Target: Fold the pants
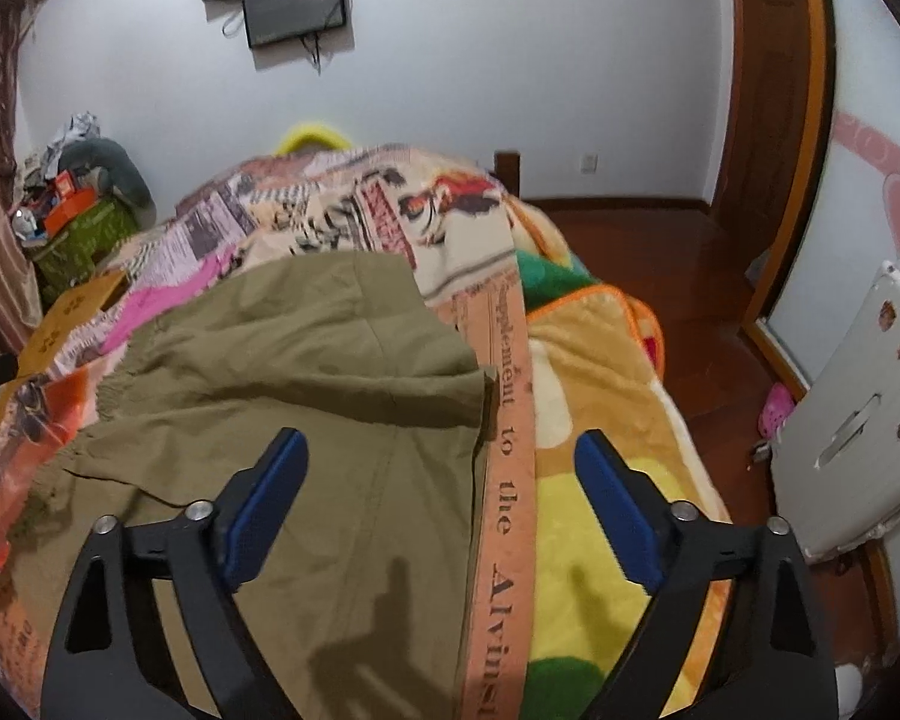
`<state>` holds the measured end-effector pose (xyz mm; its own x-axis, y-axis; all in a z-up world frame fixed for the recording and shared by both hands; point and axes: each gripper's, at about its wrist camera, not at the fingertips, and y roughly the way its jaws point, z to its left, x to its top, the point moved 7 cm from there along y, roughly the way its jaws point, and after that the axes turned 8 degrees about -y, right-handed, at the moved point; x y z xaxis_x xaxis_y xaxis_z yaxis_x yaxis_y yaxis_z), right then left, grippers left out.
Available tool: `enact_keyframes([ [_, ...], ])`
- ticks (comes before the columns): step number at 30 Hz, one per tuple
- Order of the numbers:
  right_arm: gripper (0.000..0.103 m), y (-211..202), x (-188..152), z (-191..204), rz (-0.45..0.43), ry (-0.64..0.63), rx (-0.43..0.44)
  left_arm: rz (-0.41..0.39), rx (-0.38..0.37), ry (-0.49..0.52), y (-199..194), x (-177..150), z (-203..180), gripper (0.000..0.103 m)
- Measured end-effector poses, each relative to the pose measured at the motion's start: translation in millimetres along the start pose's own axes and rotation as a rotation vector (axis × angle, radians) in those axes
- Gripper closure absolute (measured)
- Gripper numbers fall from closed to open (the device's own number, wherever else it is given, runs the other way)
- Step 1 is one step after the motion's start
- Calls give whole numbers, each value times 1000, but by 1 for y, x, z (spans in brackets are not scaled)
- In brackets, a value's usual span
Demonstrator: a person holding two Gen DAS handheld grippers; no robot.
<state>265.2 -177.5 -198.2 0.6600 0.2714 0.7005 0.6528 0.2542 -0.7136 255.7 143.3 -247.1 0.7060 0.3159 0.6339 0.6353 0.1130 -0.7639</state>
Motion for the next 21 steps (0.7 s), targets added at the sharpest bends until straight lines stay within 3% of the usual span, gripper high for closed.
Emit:
enact_keyframes([
  [3,27,18,-3,-3,42,-14,18,58,9,7,22,-3,7,1],
  [7,33,41,-7,-5,84,-16,43,156,2,8,51,-12,11,14],
  [9,34,48,-10,-7,98,-1,56,199,-15,-3,64,-17,11,15],
  [11,42,57,-12,-7,121,3,73,232,-40,-3,73,-21,9,15],
  [15,44,76,-16,-5,155,-2,100,289,-72,-3,88,-31,5,17],
  [18,55,86,-19,-2,183,-7,130,312,-83,0,94,-36,3,19],
  [20,72,96,-24,0,217,-3,152,319,-91,-5,96,-37,4,19],
  [21,75,98,-25,0,223,3,167,321,-95,-8,96,-38,5,19],
])
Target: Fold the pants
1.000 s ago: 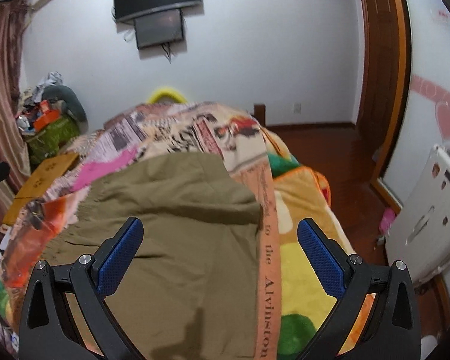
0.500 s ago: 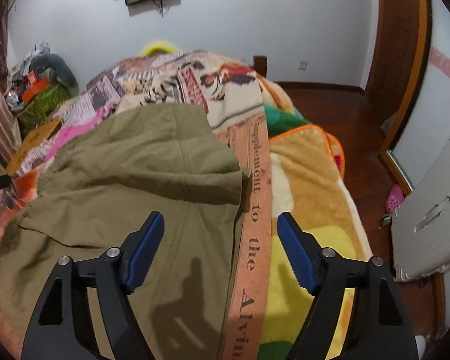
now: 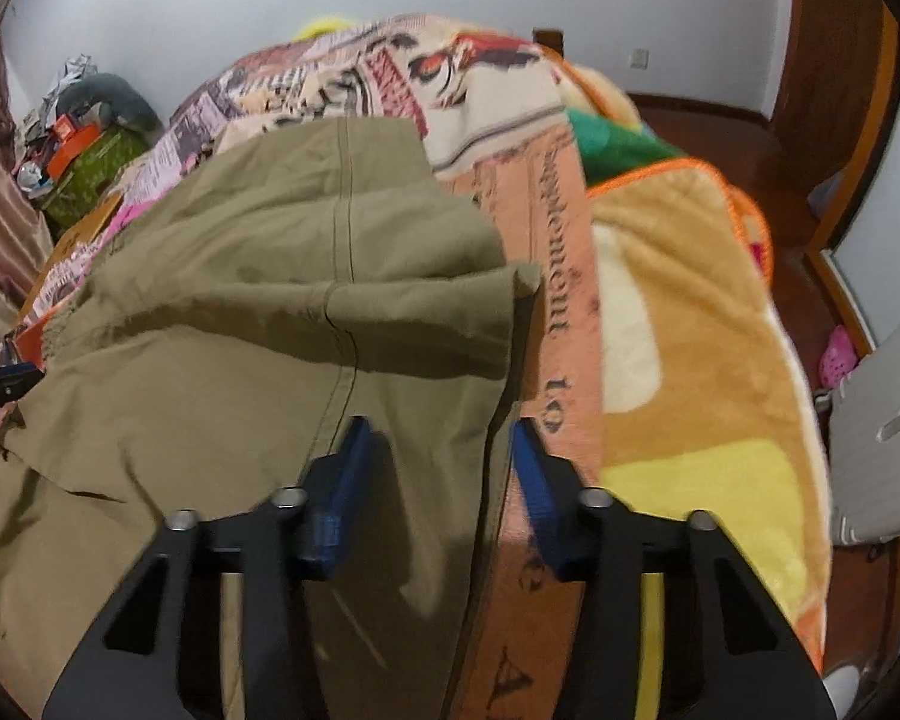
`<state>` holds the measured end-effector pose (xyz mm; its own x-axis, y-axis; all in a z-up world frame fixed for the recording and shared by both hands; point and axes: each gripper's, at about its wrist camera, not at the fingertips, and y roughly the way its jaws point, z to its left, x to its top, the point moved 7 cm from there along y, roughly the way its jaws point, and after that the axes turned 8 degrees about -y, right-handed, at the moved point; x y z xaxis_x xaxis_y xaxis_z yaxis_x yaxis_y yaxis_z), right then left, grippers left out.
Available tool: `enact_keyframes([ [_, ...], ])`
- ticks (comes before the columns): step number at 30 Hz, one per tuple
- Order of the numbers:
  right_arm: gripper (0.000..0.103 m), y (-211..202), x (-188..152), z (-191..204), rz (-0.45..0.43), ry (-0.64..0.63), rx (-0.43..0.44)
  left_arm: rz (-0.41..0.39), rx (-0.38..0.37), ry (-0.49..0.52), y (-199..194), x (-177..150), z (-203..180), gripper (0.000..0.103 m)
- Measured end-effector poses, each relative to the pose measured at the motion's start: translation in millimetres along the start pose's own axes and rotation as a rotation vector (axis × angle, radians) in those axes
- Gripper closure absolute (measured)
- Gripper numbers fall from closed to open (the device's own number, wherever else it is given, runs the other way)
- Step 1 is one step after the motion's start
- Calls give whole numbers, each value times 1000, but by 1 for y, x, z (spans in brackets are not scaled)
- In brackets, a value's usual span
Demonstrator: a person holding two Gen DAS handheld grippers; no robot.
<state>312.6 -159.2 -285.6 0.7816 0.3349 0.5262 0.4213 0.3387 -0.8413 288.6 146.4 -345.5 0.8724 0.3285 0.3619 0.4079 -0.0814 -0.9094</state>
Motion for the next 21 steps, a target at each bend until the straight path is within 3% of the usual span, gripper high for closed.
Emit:
enact_keyframes([
  [3,81,1,-1,-2,-9,12,18,0,-22,-6,0,0,1,26],
  [4,89,2,-1,-3,-6,7,15,-4,-31,-6,0,0,1,35],
  [5,92,2,-2,-3,-5,5,14,-11,-23,-5,-1,1,1,37],
  [7,93,2,-3,-2,-9,-12,3,-23,-19,17,-4,2,-3,48],
  [13,97,-1,-4,7,15,-120,-70,-50,51,74,-12,5,-4,50],
  [21,97,0,-12,3,35,-82,-26,-44,32,43,-7,2,4,49],
])
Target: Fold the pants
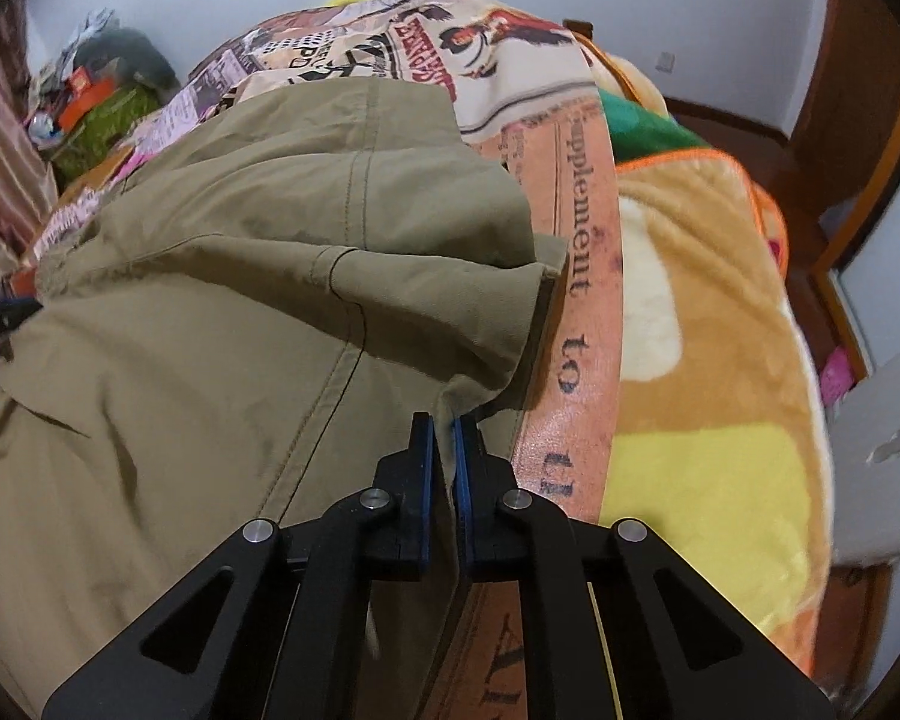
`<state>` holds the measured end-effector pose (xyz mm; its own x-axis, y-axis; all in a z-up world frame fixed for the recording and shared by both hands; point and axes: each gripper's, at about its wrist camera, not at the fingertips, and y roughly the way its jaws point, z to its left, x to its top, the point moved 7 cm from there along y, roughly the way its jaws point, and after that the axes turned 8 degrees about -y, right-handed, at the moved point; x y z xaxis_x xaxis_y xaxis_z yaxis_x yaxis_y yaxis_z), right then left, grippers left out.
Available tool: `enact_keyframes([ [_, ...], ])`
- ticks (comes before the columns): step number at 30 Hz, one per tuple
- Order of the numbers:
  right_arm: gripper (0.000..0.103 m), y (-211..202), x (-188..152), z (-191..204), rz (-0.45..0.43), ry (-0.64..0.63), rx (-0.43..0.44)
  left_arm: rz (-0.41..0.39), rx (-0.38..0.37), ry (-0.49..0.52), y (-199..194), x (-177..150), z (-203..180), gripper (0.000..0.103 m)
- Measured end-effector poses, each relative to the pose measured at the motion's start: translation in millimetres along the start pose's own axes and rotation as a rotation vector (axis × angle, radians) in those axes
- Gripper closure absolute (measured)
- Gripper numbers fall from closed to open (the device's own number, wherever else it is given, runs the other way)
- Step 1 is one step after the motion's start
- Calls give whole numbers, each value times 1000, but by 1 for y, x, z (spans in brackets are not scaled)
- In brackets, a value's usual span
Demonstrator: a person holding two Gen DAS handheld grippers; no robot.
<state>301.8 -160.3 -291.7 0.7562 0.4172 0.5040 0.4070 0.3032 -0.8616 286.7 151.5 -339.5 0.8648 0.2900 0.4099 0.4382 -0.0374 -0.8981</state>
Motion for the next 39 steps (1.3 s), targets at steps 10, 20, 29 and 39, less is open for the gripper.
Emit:
enact_keyframes([
  [10,80,-37,19,-9,-52,41,24,-67,23,-21,-33,30,5,41],
  [20,63,-19,68,-25,-106,76,43,-40,25,-44,-4,61,1,34],
  [29,75,20,62,-16,-32,90,171,47,7,-92,42,42,8,30],
  [39,93,1,76,-1,-118,-50,77,-28,90,-16,34,43,2,38],
])
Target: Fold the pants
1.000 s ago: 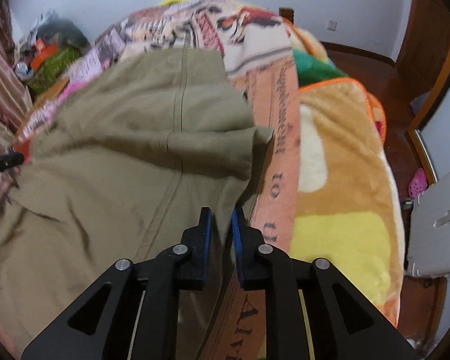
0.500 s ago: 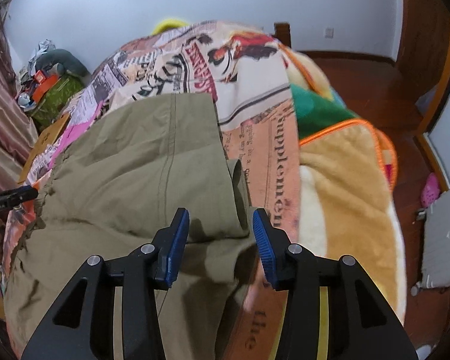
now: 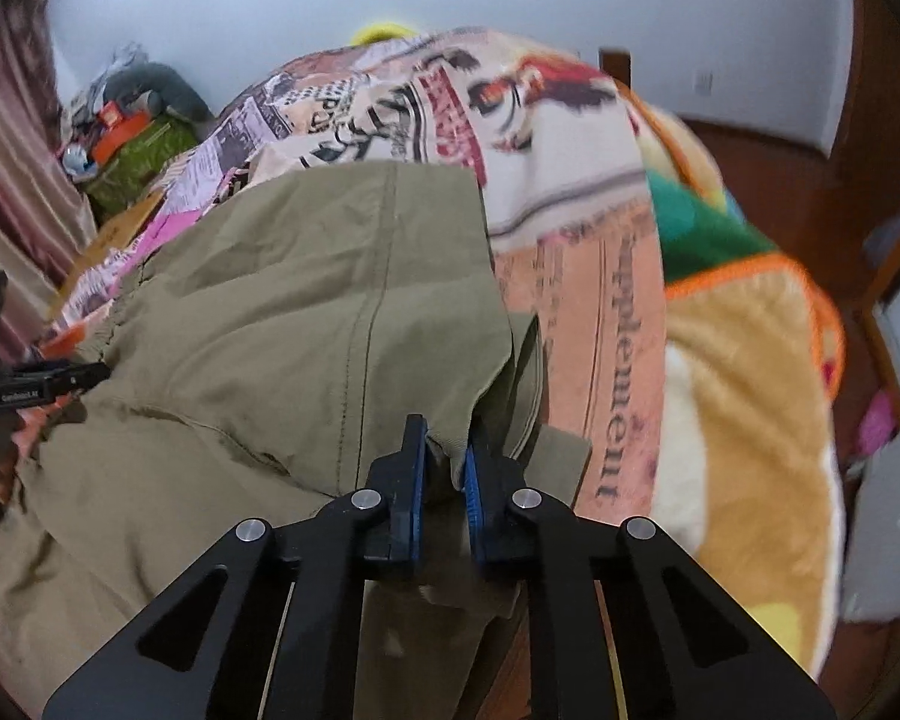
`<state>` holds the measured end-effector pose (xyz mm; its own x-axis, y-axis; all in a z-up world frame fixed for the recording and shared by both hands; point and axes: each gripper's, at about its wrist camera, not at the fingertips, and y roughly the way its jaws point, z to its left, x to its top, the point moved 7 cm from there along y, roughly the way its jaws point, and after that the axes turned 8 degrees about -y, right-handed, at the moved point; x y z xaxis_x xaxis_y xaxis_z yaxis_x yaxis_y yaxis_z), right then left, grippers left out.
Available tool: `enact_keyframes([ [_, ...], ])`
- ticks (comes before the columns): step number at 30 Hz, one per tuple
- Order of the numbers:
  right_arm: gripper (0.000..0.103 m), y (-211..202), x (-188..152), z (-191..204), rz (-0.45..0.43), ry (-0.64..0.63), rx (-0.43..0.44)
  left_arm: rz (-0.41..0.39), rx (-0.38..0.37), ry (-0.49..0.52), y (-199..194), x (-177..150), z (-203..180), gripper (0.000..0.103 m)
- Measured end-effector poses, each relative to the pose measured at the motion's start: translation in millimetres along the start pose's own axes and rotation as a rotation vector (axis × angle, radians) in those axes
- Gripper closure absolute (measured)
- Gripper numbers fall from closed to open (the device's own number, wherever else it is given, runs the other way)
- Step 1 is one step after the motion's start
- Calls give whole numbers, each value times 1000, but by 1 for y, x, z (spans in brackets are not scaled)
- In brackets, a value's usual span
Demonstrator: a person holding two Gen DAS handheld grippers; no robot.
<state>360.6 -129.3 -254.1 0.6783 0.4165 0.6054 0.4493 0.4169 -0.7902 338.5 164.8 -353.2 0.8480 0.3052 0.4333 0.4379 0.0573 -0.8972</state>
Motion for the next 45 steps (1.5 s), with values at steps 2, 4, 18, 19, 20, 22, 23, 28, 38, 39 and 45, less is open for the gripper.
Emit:
enact_keyframes([
  [2,93,-10,10,-2,-37,-19,-22,-17,35,32,-1,1,-3,38],
  [4,94,-21,20,-3,-70,-27,-26,-28,60,49,-2,2,-4,38],
  [18,94,-20,38,3,-84,-54,-60,-15,25,-3,0,-1,8,38],
  [19,94,-12,32,-1,-57,-34,-58,-12,16,-9,1,-1,9,38],
  [20,94,-5,26,-4,-34,-15,-53,-8,8,-12,1,-1,9,38],
  [22,94,8,16,-8,12,17,-38,-8,-3,-6,0,-2,9,38],
  [23,94,12,12,-9,33,25,-32,-8,-4,-3,-1,-2,9,38],
  [28,87,18,4,-12,95,36,-13,1,-39,-6,-13,1,10,38],
  [38,55,-16,55,-29,-16,44,-77,-128,-22,-74,-50,54,42,28],
  [39,54,-17,63,-29,-35,37,-86,-136,-23,-83,-50,60,45,26],
  [45,44,2,106,-23,-57,3,-87,-124,-30,-98,-31,87,52,23],
])
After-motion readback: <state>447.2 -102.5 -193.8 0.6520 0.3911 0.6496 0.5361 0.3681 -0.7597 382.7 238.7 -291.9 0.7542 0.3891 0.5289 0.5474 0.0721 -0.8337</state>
